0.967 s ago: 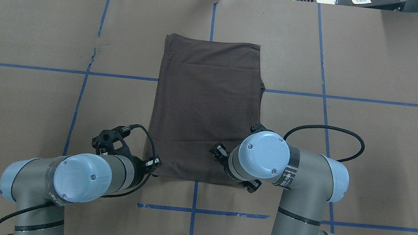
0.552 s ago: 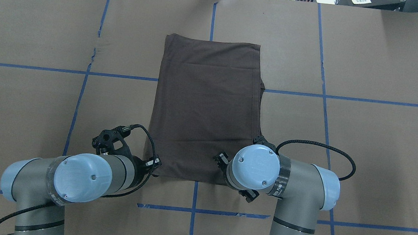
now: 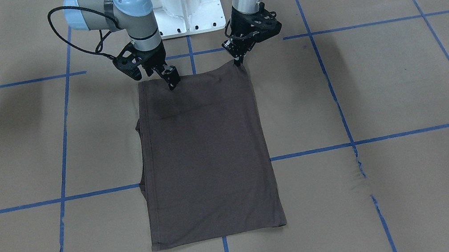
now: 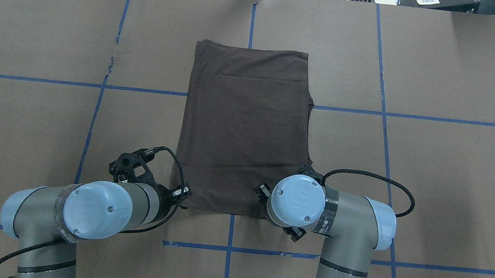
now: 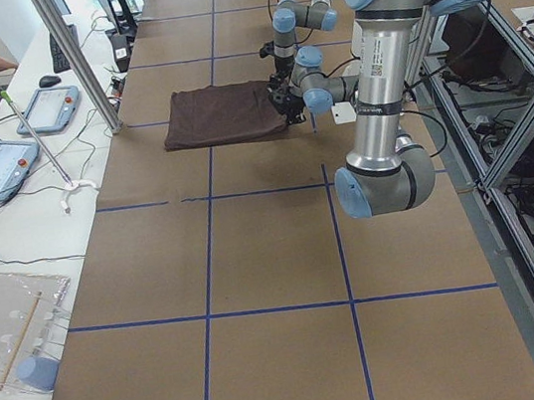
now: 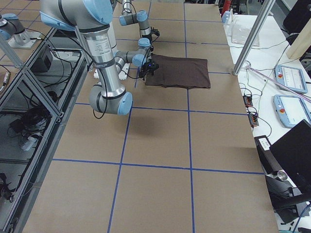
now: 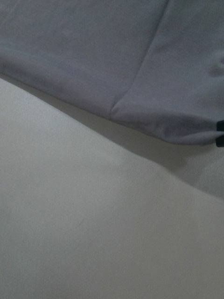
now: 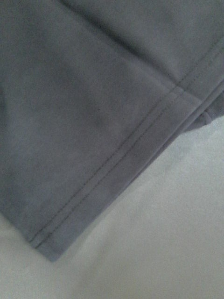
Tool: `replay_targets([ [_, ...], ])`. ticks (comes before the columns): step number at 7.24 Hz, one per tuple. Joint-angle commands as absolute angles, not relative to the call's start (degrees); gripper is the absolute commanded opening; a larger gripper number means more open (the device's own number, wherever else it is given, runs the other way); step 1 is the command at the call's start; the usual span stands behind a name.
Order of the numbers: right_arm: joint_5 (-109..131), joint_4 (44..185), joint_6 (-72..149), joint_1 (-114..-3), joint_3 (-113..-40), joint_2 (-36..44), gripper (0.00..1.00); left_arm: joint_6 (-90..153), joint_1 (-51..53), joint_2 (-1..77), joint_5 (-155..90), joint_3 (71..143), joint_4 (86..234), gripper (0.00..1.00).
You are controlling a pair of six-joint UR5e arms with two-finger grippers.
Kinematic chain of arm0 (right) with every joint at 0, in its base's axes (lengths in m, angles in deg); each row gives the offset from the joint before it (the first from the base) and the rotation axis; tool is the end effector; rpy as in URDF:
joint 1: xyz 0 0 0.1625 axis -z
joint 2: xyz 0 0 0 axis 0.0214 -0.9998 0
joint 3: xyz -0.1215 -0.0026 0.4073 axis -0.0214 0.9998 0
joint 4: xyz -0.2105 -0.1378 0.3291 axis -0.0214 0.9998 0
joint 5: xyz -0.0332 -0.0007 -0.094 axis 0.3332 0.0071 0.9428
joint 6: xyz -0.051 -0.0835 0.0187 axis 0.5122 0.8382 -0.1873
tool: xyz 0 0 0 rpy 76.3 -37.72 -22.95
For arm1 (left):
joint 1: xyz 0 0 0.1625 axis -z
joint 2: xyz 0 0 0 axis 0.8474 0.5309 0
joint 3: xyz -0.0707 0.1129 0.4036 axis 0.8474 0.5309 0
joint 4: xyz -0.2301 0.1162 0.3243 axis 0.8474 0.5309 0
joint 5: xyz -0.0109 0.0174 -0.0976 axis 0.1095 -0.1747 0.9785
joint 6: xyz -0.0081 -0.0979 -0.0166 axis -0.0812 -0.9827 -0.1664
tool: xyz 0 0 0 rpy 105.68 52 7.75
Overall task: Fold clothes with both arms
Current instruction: 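Grasp the hem corners nearest the robot with both grippers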
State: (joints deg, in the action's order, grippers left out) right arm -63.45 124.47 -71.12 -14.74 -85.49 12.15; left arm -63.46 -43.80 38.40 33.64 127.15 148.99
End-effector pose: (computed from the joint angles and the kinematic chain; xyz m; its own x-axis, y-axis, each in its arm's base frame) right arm -0.5848 -0.2921 0.2824 0.4546 0.7351 0.5029 -0.5570 0.6753 -0.4835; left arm 0.5278 -0.2749 0.2745 0.4125 -0.4463 -0.7941 0.4422 0.8602 -0.2538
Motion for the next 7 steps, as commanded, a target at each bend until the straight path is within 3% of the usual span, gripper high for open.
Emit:
replay_targets([
  [1,-63.4,124.4,-71.1,-14.8,-84.7,12.2,1.00,-63.5,-43.8,38.4,33.6,127.2,149.0,0.00],
  [5,-63.4,124.4,-71.1,-14.8,-84.7,12.2,0.97,-63.5,-43.8,38.4,33.6,127.2,149.0,0.00],
  [6,-63.4,124.4,-71.1,-14.9,-84.7,12.3,0.48,-63.5,-43.9,38.4,33.6,127.2,149.0,0.00],
  [7,-63.5,124.4,-71.0,-15.0,-84.8,12.4,0.13,-63.5,-43.8,38.4,33.6,127.2,149.0,0.00],
])
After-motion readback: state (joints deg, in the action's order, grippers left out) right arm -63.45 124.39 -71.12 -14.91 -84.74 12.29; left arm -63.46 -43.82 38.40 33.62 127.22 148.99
